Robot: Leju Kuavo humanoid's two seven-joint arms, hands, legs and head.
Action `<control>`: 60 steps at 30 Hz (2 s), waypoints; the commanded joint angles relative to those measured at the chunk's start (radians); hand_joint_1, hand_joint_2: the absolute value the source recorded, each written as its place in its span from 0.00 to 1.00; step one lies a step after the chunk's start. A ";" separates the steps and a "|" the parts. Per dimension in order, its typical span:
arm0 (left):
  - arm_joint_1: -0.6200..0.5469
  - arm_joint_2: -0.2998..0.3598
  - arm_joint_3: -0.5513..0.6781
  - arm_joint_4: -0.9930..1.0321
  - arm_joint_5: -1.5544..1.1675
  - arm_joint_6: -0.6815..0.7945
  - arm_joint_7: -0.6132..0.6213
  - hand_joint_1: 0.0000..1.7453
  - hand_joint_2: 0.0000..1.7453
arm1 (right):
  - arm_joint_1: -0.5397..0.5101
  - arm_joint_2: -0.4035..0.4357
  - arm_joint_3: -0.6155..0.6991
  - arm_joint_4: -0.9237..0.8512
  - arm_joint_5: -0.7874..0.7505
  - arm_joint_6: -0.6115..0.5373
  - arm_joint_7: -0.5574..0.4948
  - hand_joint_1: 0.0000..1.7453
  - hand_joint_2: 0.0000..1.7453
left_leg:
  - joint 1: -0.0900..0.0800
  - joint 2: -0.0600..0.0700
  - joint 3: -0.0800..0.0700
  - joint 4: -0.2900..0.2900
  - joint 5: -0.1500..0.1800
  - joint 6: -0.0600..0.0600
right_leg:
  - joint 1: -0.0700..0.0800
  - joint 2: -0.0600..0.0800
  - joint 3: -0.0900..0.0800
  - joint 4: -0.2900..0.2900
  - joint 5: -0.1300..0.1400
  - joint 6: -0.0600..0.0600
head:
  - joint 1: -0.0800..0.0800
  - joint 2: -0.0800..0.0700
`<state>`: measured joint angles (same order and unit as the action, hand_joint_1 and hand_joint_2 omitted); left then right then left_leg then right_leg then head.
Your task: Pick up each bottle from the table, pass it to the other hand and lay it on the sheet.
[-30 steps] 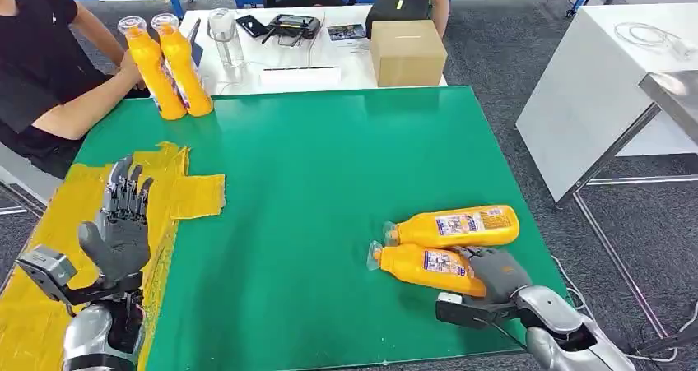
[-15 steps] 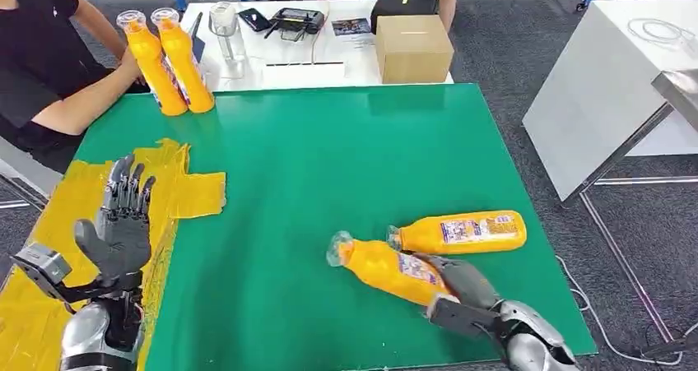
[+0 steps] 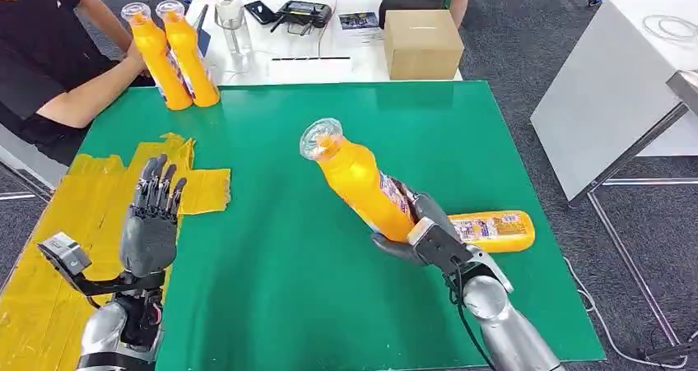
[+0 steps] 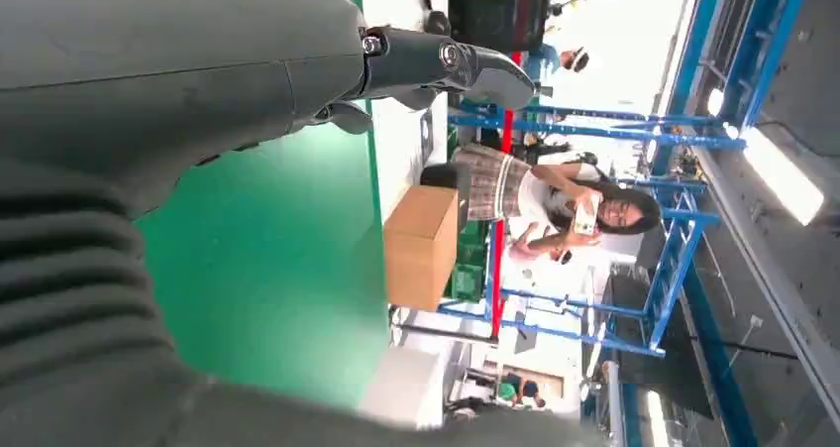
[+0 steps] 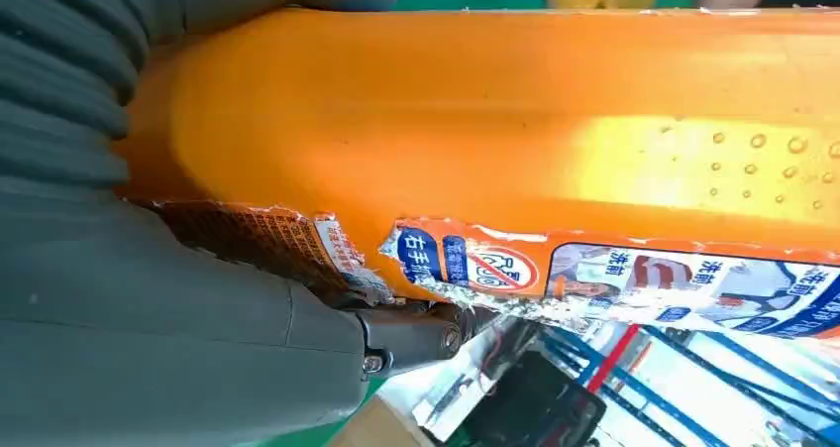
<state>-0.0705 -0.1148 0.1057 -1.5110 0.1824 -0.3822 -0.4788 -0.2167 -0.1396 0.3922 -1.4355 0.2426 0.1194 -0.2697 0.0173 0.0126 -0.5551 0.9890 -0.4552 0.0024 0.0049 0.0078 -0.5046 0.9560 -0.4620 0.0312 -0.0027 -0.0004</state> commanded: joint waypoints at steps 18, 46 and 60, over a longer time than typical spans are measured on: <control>-0.033 -0.018 -0.200 0.129 0.256 -0.039 0.173 0.00 1.00 | -0.235 0.296 0.159 0.377 0.107 -0.159 0.067 1.00 1.00 | -0.002 0.001 -0.001 -0.001 0.001 0.001 | -0.001 0.001 -0.003 0.001 0.000 0.000 | 0.000 0.000; -0.070 -0.040 -0.207 0.142 0.253 0.009 0.171 0.00 1.00 | -0.190 0.476 0.445 0.629 0.255 -0.226 0.052 1.00 1.00 | -0.001 -0.001 -0.001 -0.002 0.001 0.000 | -0.001 -0.002 -0.002 -0.001 -0.001 0.000 | 0.000 0.000; -0.070 -0.043 -0.206 0.144 0.253 0.011 0.171 0.00 1.00 | -0.198 0.473 0.446 0.632 0.255 -0.221 0.052 1.00 1.00 | -0.001 -0.003 -0.003 -0.001 0.001 0.000 | -0.001 -0.004 -0.003 0.000 -0.001 0.000 | 0.000 0.000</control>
<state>-0.0722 -0.1575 -0.0854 -1.4088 0.4395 -0.3746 -0.3098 -0.4146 0.3262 0.7580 -0.8866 0.4887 -0.1125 -0.2117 0.0167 0.0126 -0.5596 0.9889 -0.4542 0.0022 0.0036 0.0066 -0.5099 0.9567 -0.4622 0.0310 -0.0027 -0.0004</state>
